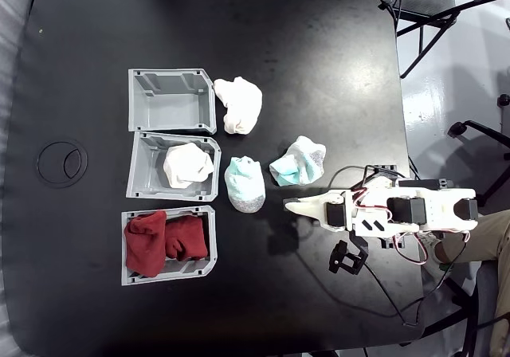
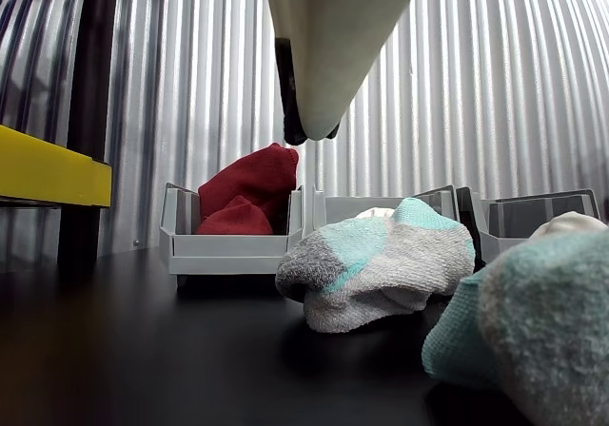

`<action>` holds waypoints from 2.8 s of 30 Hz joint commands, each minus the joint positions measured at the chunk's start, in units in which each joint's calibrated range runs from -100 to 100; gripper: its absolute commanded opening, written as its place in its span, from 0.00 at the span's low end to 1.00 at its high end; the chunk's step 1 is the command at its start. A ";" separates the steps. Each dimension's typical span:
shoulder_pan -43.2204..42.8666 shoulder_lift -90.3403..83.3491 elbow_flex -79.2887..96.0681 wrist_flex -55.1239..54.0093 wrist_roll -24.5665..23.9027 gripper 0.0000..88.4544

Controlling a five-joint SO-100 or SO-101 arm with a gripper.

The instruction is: Put the sock in the container

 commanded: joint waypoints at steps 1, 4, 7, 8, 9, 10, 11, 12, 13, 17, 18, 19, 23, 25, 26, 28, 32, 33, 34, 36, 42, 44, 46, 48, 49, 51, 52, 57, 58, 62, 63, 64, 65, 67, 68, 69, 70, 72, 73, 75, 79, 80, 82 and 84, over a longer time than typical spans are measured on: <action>-0.24 -0.59 -0.18 -1.21 0.14 0.01; -0.24 -0.59 -0.18 -1.21 0.08 0.01; -0.09 -0.59 -0.27 -1.21 -0.09 0.01; -0.09 -0.59 -0.27 -1.21 -0.15 0.01; -0.09 -0.59 -0.27 -1.21 -0.15 0.01; -0.09 -0.59 -0.36 -1.21 -0.20 0.01; -0.09 -0.59 -0.36 -1.21 -0.20 0.01; -0.09 -0.59 -0.36 -1.21 -0.20 0.01; -0.09 -0.59 -0.36 -1.21 -0.20 0.01; -0.16 -0.59 -0.36 -1.21 -0.20 0.01; -0.16 -0.59 -0.36 -1.21 -0.20 0.01; -0.16 -0.59 -0.36 -1.21 -0.20 0.01; -0.24 -0.59 -0.36 -1.21 -0.20 0.01; -0.24 -0.59 -0.36 -1.21 -0.20 0.01; -0.24 -0.59 -0.36 -1.21 -0.20 0.01; -0.16 -0.59 -0.54 -1.21 -0.26 0.01; -0.09 -0.59 -0.81 -1.21 -0.26 0.01; -0.09 -0.59 -0.90 -1.21 -0.26 0.01; 0.07 -0.59 -0.99 -1.21 -0.26 0.01; 0.39 -0.59 -2.62 -1.21 -0.26 0.01; -0.24 -0.59 -10.73 -0.78 -0.26 0.01; -0.09 -0.59 -12.35 -0.61 -0.26 0.01; 0.39 -0.59 -13.80 -0.52 -0.26 0.01; 0.62 0.00 -15.51 -0.35 -0.26 0.01; 1.41 0.67 -16.86 -0.27 -0.26 0.01; 3.69 3.01 -20.02 0.42 -0.32 0.01; 4.87 4.68 -21.73 0.84 -0.32 0.01; 12.98 17.65 -31.83 2.38 -0.32 0.01; 14.55 20.83 -34.36 3.32 -0.32 0.01; 21.24 33.04 -45.54 6.74 -0.38 0.01; 22.98 35.88 -48.42 7.33 -0.38 0.01; 24.79 38.90 -51.13 7.93 -0.66 0.01; 26.44 41.74 -53.65 8.53 -1.18 0.01; 29.75 47.76 -58.34 9.55 -2.09 0.01; 31.16 50.86 -60.33 9.81 -2.21 0.01; 32.34 54.04 -62.22 9.81 -2.21 0.01; 33.44 57.30 -63.93 9.81 -2.21 0.01; 35.33 63.65 -67.36 9.81 -2.21 0.01; 36.12 66.92 -69.07 9.81 -2.21 0.01; 37.22 76.20 -74.66 9.81 -2.15 0.01; 36.99 87.49 -82.60 9.90 -1.75 0.01; 36.67 90.09 -84.22 10.41 -1.69 0.01; 36.44 95.11 -87.74 12.20 -1.69 0.01; 36.04 99.96 -91.25 13.48 -1.69 0.01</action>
